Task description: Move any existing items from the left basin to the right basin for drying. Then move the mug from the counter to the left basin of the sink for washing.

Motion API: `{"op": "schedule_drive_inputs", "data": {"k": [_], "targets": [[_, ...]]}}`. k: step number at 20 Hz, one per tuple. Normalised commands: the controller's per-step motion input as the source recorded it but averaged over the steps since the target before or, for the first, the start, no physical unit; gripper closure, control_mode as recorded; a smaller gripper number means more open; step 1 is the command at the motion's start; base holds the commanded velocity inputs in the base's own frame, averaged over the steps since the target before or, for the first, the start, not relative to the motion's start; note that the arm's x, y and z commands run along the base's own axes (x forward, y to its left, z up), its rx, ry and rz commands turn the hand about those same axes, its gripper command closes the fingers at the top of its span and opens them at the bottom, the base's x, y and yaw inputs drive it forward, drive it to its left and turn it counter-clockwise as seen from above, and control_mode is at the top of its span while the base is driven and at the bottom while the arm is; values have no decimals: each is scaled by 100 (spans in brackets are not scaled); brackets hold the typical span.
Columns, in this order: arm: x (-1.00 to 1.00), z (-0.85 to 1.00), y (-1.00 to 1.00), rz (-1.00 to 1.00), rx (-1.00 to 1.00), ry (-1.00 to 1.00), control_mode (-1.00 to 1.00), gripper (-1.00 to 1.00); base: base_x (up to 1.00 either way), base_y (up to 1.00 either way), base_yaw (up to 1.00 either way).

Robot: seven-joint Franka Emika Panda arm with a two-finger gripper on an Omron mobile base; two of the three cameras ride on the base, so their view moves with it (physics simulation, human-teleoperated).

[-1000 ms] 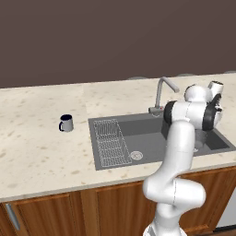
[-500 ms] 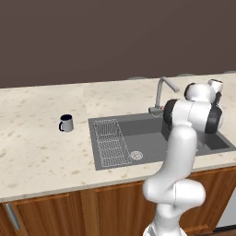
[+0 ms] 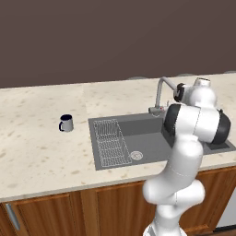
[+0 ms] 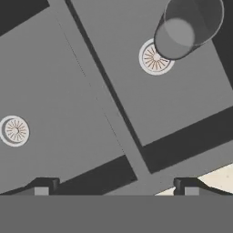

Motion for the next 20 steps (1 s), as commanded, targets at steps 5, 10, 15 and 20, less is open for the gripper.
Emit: {"op": "schedule_drive_inputs", "data": {"k": [5,10,15,20], "targets": [[-26,35,83,-8,-6,0,-100,-100,0,0,0],[-23,36,82,-10,-6,0,-100,-100,0,0,0],[-17,22,89,-11,-7,0,-100,-100,0,0,0],[-6,11,94,-9,-8,0,-100,-100,0,0,0]]}}
